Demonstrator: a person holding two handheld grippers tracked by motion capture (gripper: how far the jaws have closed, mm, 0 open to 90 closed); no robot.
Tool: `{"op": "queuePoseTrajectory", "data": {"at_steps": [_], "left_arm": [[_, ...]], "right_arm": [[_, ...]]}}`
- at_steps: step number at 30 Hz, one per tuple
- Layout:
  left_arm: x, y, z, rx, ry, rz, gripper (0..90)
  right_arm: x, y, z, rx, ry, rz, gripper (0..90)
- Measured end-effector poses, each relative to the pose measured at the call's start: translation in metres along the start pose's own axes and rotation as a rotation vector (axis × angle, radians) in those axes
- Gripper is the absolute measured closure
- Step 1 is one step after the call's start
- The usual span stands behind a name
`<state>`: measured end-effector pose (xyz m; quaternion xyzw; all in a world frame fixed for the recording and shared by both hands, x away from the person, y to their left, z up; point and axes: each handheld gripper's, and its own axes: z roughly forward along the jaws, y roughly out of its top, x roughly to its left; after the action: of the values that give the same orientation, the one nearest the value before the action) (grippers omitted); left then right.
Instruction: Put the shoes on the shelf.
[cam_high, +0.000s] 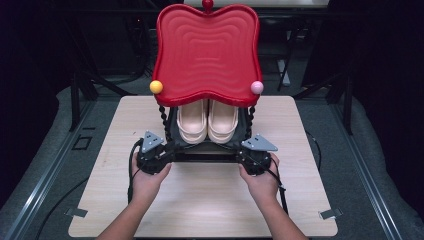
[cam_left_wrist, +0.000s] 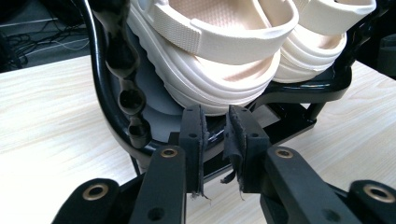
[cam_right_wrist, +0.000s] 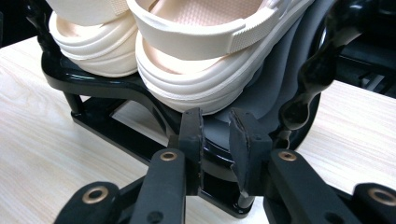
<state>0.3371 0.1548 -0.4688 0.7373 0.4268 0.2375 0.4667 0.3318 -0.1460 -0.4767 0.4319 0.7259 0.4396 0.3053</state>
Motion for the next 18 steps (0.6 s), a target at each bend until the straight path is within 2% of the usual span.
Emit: {"op": "queuePoseTrajectory", "data": {"at_steps": [5, 12, 16, 18], "left_arm": [[0.002, 0.002, -0.01, -0.013, 0.003, 0.008, 72.3], [0.004, 0.002, -0.03, -0.035, -0.017, 0.015, 67.5], [0.005, -0.004, -0.044, -0.046, -0.032, 0.015, 60.5], [0.005, -0.005, -0.047, -0.045, -0.035, 0.015, 59.5]], "right_arm": [[-0.001, 0.001, -0.01, -0.003, 0.01, -0.009, 73.1], [-0.003, 0.001, -0.03, -0.019, 0.025, -0.016, 70.1], [-0.006, -0.002, -0.047, -0.039, 0.037, 0.003, 65.9], [-0.007, -0.004, -0.05, -0.031, 0.041, 0.004, 65.1]]}}
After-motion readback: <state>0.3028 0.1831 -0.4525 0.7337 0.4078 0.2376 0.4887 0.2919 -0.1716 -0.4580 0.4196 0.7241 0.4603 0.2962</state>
